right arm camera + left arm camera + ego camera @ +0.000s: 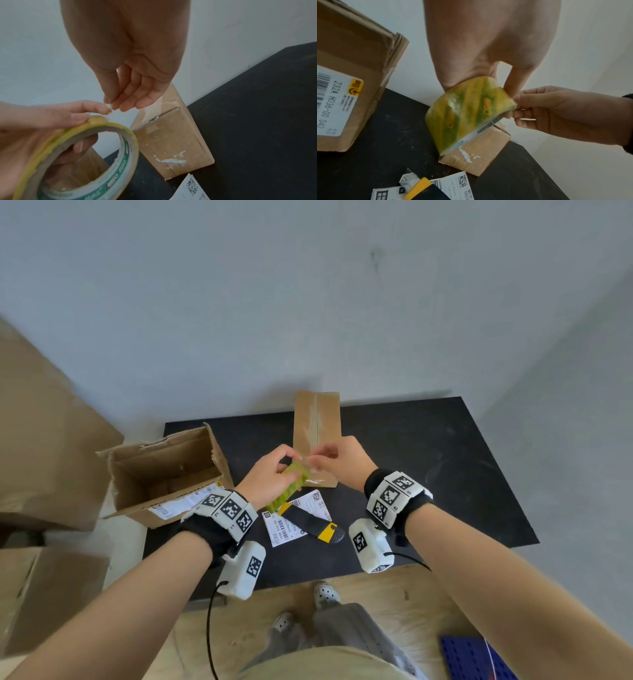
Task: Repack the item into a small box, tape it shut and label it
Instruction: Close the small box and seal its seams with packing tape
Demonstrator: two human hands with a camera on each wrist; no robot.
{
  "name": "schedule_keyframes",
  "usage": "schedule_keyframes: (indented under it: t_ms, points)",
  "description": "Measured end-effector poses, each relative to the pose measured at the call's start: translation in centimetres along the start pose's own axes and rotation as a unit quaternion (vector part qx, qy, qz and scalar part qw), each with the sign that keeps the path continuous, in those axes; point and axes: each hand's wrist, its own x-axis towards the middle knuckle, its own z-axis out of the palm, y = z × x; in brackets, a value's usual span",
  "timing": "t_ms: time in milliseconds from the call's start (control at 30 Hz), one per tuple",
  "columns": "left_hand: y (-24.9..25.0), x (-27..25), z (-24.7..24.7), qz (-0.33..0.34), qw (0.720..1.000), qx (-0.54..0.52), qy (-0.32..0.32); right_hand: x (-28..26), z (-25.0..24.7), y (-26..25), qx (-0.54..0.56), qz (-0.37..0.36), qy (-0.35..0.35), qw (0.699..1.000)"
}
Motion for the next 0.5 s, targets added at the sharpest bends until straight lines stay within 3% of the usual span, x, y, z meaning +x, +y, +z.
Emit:
schedule_keyframes:
  t_ms: [200,333,433,500]
  points:
    - [-0.6,0.0,-0.4,-0.05,0.998,-0.002,-0.033,-1.0,0.0,0.5,0.038,0.055,0.024,0.997]
    - [-0.7,-0.3,-0.5,-0.021,0.998,0.002,-0.051,-1.6,0.3,0.5,0.093,0.075,0.048,0.992]
    - [-1.0,-0.2,-1.1,-0.036,0.998,-0.032,-0.052,-1.8,0.4,0.7,0.119,0.086,0.072,0.986]
    - [-1.0,0.0,-1.4,-0.047,0.997,0.022,-0.054,-2.0,0.5,0.9,0.127,0.094,0.084,0.984]
